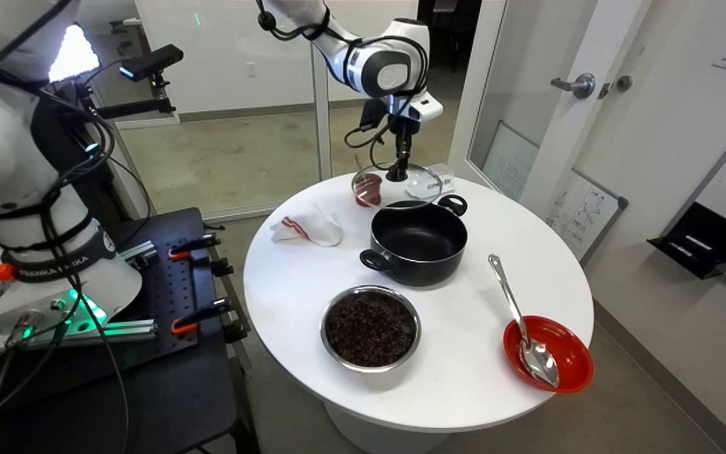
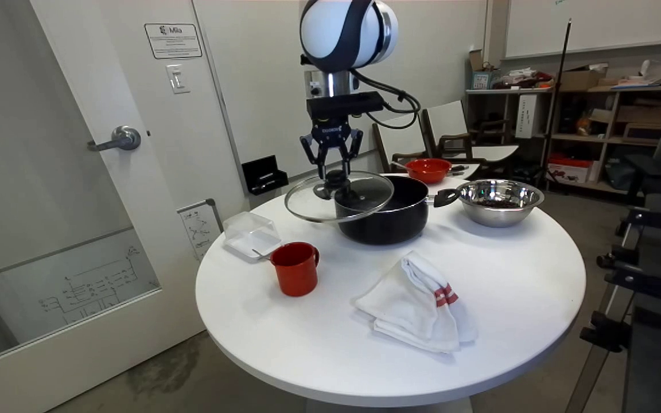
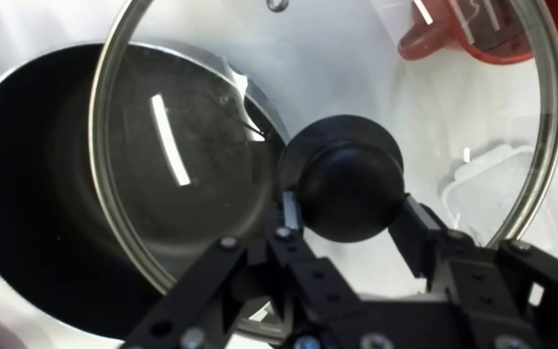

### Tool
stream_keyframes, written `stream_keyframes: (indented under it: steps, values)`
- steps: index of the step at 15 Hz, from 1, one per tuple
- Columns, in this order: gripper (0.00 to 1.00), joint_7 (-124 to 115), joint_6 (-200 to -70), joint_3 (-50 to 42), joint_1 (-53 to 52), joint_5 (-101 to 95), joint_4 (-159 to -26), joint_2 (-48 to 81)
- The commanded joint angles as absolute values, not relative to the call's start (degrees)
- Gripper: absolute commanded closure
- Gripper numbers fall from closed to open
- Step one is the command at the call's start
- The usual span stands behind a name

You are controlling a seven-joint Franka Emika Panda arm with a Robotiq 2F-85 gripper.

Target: Remove the lid from the pot

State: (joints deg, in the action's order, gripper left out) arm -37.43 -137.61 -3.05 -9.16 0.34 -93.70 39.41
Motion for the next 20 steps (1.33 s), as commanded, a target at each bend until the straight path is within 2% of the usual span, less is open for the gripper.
stream_keyframes:
  steps: [1, 20]
  values:
    - [0.76, -33.9, -139.5, -2.6, -9.4, 0.9, -101.9, 32.8]
    - [0.76, -22.3, -141.0, 2.2, -11.6, 0.8, -120.2, 20.3]
